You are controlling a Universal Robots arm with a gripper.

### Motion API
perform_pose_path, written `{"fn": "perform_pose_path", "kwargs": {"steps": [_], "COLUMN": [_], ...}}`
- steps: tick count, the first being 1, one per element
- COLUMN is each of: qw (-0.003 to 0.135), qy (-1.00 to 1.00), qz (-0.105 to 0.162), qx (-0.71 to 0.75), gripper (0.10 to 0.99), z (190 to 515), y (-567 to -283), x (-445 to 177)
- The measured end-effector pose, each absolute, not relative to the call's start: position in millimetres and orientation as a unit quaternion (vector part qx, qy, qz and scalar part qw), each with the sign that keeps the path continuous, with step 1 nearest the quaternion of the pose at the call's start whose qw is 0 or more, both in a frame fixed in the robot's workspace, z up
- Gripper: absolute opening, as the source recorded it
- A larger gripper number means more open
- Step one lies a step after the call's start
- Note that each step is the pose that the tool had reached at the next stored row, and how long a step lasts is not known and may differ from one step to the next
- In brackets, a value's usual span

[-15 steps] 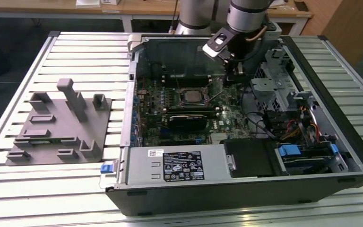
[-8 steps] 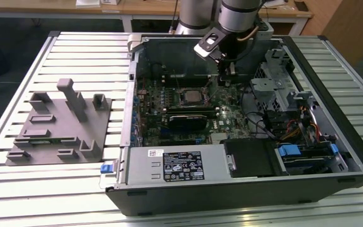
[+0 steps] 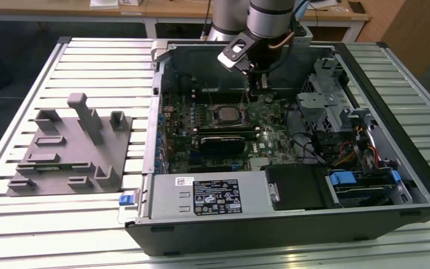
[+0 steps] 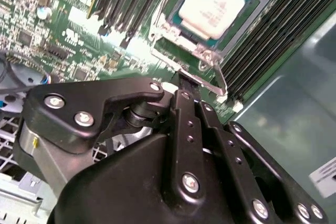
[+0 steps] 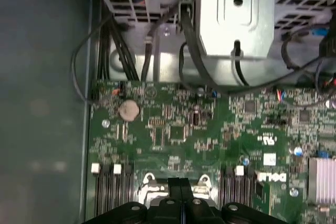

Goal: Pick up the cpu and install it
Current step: 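Close the cpu cover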

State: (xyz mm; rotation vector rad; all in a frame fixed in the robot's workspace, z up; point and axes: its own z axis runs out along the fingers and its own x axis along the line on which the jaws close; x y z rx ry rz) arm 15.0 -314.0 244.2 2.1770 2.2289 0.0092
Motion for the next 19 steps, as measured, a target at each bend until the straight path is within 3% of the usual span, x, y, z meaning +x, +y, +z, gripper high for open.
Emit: {"fn": "perform_pose_path", "kwargs": {"steps": [19], "qw": [0.013], "qy": [0.715], "qz": [0.003], "qx": [0.699], "gripper": [0.106], "z": [233], "y": [-314], "x": [-35]}}
